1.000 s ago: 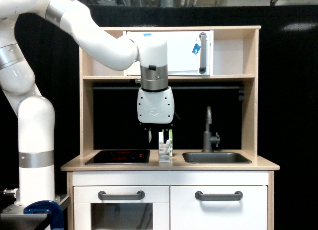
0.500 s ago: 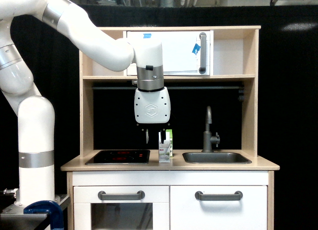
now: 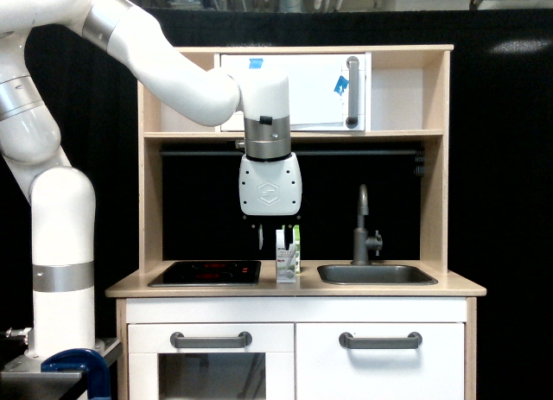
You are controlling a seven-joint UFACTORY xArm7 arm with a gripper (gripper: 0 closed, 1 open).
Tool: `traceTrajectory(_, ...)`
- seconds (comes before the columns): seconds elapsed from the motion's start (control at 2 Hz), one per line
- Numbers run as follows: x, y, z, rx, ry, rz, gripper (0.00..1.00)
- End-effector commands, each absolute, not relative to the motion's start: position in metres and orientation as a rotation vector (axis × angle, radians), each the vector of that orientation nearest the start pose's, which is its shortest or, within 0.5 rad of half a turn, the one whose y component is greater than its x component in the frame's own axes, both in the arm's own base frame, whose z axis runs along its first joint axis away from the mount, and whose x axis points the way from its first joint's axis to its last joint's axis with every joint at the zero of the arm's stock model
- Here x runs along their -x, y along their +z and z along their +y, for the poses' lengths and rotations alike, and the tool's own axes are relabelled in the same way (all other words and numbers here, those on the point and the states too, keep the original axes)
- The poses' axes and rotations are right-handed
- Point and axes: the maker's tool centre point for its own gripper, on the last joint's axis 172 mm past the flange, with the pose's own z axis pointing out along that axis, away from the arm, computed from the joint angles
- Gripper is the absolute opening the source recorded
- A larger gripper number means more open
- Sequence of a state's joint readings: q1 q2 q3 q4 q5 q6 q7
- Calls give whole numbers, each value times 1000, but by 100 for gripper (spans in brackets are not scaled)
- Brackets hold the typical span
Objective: Put the white box into the sink
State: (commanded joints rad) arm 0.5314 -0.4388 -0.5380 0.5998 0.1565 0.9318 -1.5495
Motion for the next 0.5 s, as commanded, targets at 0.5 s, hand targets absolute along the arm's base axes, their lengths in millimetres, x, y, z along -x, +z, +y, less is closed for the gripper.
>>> traceTrajectory(0.5,-357,176,101,2126,-392,-1960,100)
